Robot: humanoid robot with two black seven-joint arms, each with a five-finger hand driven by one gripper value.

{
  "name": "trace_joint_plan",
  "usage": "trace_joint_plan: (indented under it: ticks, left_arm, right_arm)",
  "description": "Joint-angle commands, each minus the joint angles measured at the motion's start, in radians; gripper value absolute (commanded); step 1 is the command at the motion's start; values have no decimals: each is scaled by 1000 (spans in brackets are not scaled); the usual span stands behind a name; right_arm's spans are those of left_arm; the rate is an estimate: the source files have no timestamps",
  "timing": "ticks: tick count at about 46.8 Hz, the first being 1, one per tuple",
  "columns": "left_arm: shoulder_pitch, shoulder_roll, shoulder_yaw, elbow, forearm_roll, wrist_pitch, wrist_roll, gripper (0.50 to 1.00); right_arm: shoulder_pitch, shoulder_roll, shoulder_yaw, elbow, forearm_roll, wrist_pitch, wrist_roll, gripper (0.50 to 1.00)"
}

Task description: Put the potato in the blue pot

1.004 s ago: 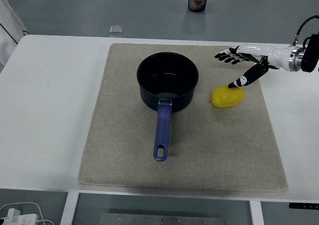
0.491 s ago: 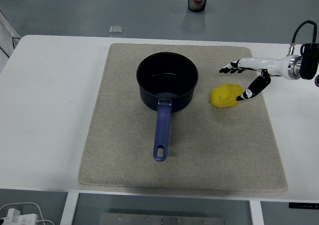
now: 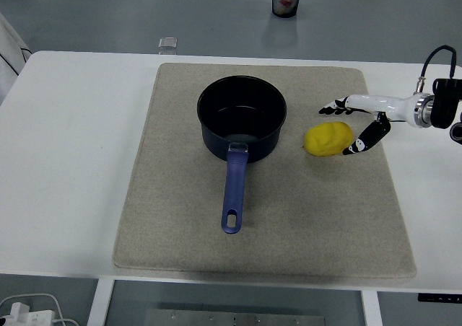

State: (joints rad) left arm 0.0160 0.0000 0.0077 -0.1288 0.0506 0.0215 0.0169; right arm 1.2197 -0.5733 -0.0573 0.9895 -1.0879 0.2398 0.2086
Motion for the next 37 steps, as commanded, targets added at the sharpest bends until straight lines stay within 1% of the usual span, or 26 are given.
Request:
trace_joint_plan:
  ticks: [1,8,16,19,22,27,30,32,35,37]
  left_arm:
    - [1,0,0,0,0,0,0,996]
    - [-1,0,0,0,0,0,0,996]
    - [1,0,0,0,0,0,0,996]
    - [-1,0,0,0,0,0,0,996]
    - [1,0,0,0,0,0,0,996]
    - [1,0,0,0,0,0,0,996]
    - [1,0,0,0,0,0,0,996]
    - [1,0,0,0,0,0,0,996]
    - [-1,0,0,0,0,0,0,996]
    - [1,0,0,-2,0,0,0,996]
  right_arm:
    - [-3,6,1,0,3,1,2,926]
    - [-12,27,1,3,3,0,2,926]
    - [-12,29,4,3,5,-14,2,921]
    - [-14,29,4,3,5,-19,2,913]
    - [-14,29,4,3,5,-25,2,895]
    - [-28,29,1,3,3,-36,0,819]
    - [-32,29,1,3,3,-40,0,762]
    - [-34,29,1,4,3,-40,0,738]
    - [-35,29,1,4,3,-40,0,676]
    - [-35,29,1,4,3,-40,0,646]
